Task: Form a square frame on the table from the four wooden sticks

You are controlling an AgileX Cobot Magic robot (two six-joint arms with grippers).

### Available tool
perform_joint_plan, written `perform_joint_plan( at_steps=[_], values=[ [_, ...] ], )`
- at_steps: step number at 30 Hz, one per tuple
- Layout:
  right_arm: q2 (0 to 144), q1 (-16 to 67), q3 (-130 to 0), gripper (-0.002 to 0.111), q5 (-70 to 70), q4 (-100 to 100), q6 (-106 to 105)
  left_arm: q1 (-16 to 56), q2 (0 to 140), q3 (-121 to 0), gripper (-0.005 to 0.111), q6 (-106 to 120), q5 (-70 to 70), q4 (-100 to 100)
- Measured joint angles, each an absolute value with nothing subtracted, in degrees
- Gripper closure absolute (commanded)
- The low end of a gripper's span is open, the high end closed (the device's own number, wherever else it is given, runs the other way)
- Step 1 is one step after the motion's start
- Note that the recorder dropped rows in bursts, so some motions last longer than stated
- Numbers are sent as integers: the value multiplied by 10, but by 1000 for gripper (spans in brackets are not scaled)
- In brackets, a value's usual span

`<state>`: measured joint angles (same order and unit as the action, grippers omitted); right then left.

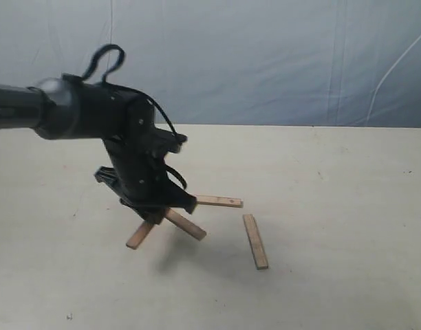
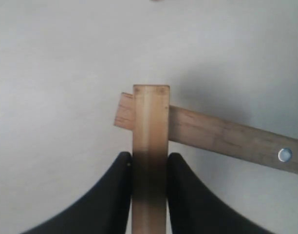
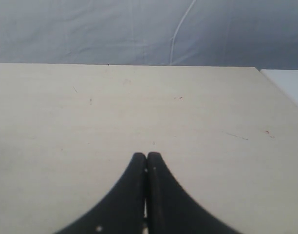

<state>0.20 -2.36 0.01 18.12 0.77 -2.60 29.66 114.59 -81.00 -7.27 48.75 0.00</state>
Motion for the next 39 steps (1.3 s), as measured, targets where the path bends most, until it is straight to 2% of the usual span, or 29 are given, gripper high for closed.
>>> perform_joint_plan(
  at_steps=[5,9,23,28,35,37,39],
  values=[
    [2,-24,0,109,181,8,-26,212,1128,-808,107,-138,495,16],
    [2,-24,0,109,181,9,-26,171,1128,-778,107,-184,449,19],
    [2,-24,0,109,181,9,-26,155,1175,-748,105,-204,357,-21],
    [2,-24,0,109,181,9,-26,155,1181,-748,91,-204,356,-33],
    [2,-24,0,109,181,9,-26,175,1181,-748,54,-187,354,-49],
    [2,-24,0,109,181,9,-26,174,1181,-748,49,-174,365,-54],
    [2,-24,0,109,181,9,-26,174,1179,-750,50,-160,384,-55]
  ],
)
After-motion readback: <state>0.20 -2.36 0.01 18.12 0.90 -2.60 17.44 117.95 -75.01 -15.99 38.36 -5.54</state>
